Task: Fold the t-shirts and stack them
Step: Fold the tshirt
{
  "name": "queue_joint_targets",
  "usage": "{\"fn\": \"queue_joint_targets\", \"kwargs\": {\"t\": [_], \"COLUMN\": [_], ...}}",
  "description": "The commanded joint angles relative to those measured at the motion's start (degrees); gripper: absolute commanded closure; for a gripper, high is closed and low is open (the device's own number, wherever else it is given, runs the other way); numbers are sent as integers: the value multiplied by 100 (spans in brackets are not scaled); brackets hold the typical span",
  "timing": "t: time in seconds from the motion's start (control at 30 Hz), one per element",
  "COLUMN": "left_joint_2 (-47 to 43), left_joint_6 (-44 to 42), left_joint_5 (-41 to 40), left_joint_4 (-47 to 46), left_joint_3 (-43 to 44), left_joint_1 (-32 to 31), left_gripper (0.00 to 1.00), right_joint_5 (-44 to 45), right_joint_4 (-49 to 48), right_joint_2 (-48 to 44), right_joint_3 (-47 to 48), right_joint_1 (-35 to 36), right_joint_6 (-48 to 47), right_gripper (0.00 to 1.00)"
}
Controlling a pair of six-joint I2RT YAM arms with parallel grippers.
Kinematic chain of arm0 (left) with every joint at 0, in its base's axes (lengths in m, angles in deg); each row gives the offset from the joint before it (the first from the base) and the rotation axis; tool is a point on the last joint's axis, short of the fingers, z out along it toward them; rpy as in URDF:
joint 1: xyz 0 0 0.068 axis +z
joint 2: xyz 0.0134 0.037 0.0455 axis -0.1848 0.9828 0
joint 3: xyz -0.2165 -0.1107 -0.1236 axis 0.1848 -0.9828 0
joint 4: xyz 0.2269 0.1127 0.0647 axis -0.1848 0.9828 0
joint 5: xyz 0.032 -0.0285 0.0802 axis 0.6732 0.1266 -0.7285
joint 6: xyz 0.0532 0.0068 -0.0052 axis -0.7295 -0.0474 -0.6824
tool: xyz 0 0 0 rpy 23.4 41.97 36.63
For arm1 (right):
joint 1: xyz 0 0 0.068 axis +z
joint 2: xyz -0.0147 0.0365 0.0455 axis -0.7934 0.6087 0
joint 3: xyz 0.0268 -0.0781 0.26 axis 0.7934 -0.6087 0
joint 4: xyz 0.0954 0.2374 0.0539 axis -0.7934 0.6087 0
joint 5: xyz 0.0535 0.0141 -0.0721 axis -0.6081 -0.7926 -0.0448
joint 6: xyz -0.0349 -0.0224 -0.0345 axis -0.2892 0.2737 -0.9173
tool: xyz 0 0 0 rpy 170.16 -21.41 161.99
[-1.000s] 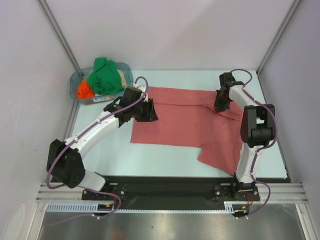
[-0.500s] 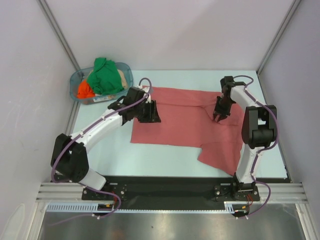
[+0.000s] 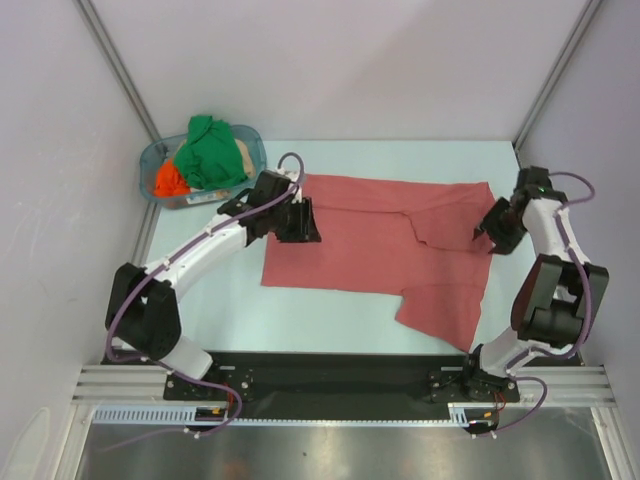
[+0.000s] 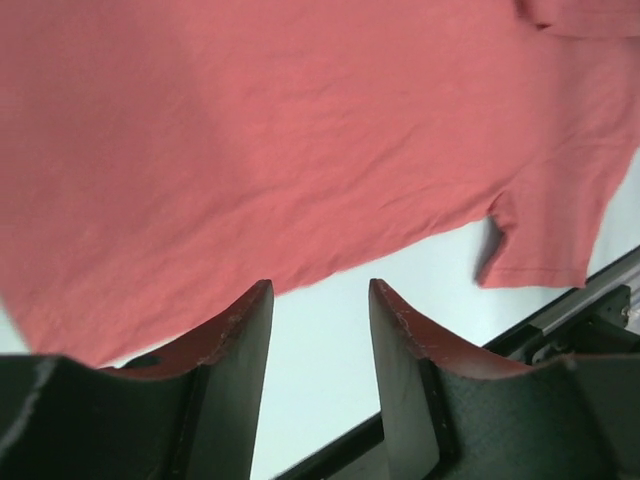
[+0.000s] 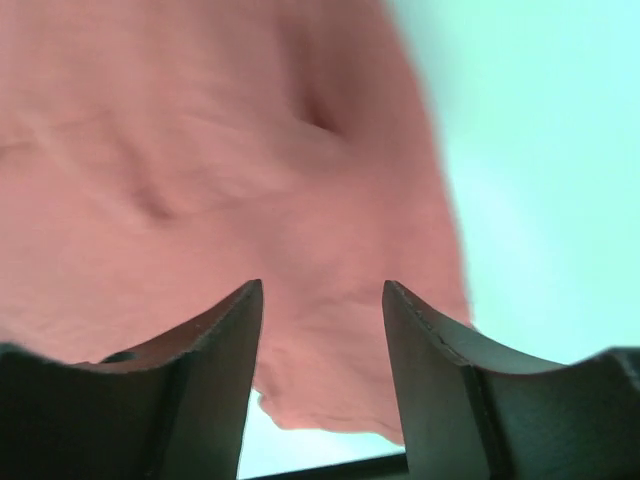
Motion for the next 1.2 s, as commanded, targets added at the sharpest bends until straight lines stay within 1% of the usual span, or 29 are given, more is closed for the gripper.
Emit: {"fn": "queue_joint_targets", "kwargs": {"t": [0.0, 0.03, 0.07, 0.1, 0.17, 0.2, 0.3, 0.37, 0.43, 0.47, 0.57, 0.6, 0.63, 0.67, 0.73, 0.77, 0.83, 0.87, 0.9, 1.1, 1.17], "left_joint_2": [-761, -946, -1626, -1633, -1913, -2158, -2432, -2450, -2267, -2170, -1766, -1660, -1572, -1363, -1221, -1220, -1342, -1421, -1579, -1458, -1326], "left_joint_6": [286, 340, 523, 595, 770, 936, 1174, 1298, 1447, 1491, 1720, 1851, 1869, 1887, 1922, 1966, 2054, 2098, 2142, 2151, 2160], "left_joint_5": [-415, -485, -529, -530, -547, -504, -459, -416, -345, -302, -12, -46, -81, -116, -99, -99, -186, -335, -397, -372, -363], "left_joint_4": [184, 192, 236, 236, 263, 237, 88, -105, -387, -422, -940, -1063, -1082, -1073, -968, -924, -827, -844, -871, -967, -1012], "left_joint_3": [-507, -892, -1444, -1449, -1975, -2133, -2739, -2960, -3188, -3207, -3330, -3330, -3296, -3252, -3129, -3119, -3189, -3233, -3268, -3242, -3225], "left_joint_1": [255, 438, 762, 853, 1028, 1108, 1432, 1582, 1776, 1828, 1882, 1882, 1882, 1882, 1873, 1864, 1803, 1777, 1741, 1688, 1601], "left_gripper": [50, 48, 41, 40, 37, 37, 42, 44, 46, 46, 45, 45, 46, 46, 50, 53, 53, 53, 53, 53, 53], "right_joint_5": [-289, -228, 138, 141, 97, 80, 211, 343, 457, 380, 449, 458, 458, 606, 686, 695, 791, 896, 950, 1082, 925], "right_joint_4": [-65, 126, 511, 515, 804, 892, 718, 595, 436, 392, 392, 383, 357, 366, 357, 331, 330, 322, 296, -100, -284], "right_joint_2": [-600, -707, -969, -972, -1208, -1313, -1936, -2086, -2175, -2193, -2141, -2123, -2079, -2044, -1912, -1842, -1781, -1771, -1771, -1578, -1587], "right_joint_3": [-763, -877, -1279, -1283, -1510, -1772, -2413, -2653, -2873, -2865, -2952, -2979, -3014, -3032, -3049, -3093, -3102, -3111, -3146, -3374, -3480], "right_joint_1": [-375, -375, -306, -305, -331, -323, -314, -314, -349, -349, -375, -349, -340, -349, -375, -375, -375, -375, -384, -367, -306], "right_joint_6": [294, 295, 408, 470, 619, 733, 1024, 1007, 937, 936, 971, 1006, 1015, 1033, 1086, 1121, 1173, 1209, 1252, 1411, 1481], "right_gripper": [41, 39, 33, 33, 32, 31, 30, 33, 36, 39, 41, 41, 42, 46, 48, 50, 51, 55, 56, 57, 58]}}
